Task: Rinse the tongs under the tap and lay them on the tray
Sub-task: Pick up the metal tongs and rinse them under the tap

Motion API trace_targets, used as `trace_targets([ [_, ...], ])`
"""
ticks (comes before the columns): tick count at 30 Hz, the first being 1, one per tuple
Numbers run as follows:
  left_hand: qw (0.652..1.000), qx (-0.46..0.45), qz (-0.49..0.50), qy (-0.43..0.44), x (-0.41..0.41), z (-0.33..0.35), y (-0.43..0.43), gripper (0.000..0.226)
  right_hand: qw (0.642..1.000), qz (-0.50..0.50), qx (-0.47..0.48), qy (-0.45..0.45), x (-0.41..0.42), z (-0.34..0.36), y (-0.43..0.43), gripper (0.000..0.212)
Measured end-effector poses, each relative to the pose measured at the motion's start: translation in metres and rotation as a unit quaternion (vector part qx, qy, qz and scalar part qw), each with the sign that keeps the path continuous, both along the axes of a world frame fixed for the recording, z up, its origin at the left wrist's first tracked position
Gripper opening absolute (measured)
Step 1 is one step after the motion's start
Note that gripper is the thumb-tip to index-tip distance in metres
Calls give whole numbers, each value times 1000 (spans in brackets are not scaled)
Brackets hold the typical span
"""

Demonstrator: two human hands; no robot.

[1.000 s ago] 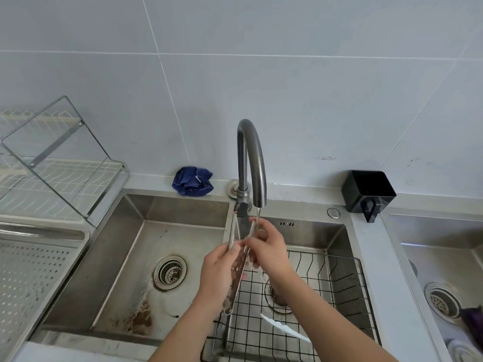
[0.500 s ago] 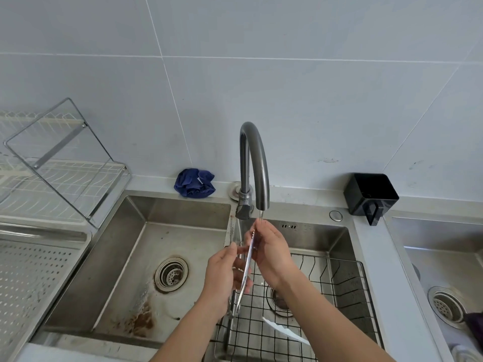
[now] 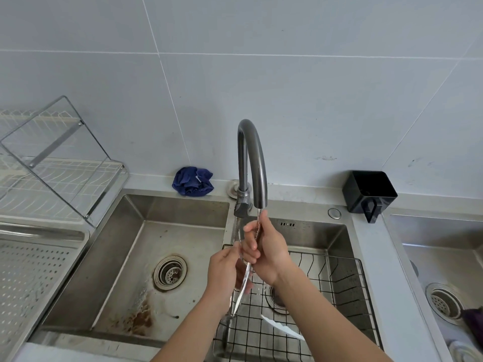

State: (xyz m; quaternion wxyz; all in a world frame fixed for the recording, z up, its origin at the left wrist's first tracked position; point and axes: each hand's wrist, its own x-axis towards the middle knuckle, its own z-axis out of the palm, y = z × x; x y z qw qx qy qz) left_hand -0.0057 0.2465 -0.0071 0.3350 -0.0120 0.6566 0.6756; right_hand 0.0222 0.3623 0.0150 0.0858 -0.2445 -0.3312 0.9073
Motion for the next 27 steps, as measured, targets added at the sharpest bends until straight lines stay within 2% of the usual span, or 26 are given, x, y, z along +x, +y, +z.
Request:
trace_targets([
  [4, 1000, -7, 28, 2, -7, -1, -5, 34, 996, 30, 15, 82, 4, 3, 2, 16],
  [5, 999, -3, 33, 5, -7, -1, -5, 36, 995, 35, 29, 90, 4, 4, 4, 14],
  [6, 999, 2, 35, 9, -7, 0, -4, 38, 994, 37, 51, 85, 3, 5, 4, 16],
  [9, 999, -3, 33, 32, -8, 2, 6, 45, 996, 26, 74, 32, 1, 6, -1, 48],
  [11, 998, -8, 37, 43, -10, 3, 12, 48, 996, 24, 81, 17, 4, 2, -6, 58],
  [16, 999, 6, 41, 33, -13, 1, 15, 48, 980, 69, 184, 31, 11, 5, -5, 24],
  [19, 999, 40, -30, 7, -12, 2, 18, 41, 993, 3, 118, 27, 4, 21, 10, 28],
  [21, 996, 42, -81, -16, -9, 3, 17, 43, 994, -24, 106, 16, 1, 27, 14, 29],
  [25, 998, 11, -67, -15, -9, 3, 15, 39, 993, -14, 112, 47, 9, 26, 8, 23],
  [27, 999, 1, -51, -5, -9, 2, 16, 39, 987, -8, 155, 36, 16, 21, 8, 19],
])
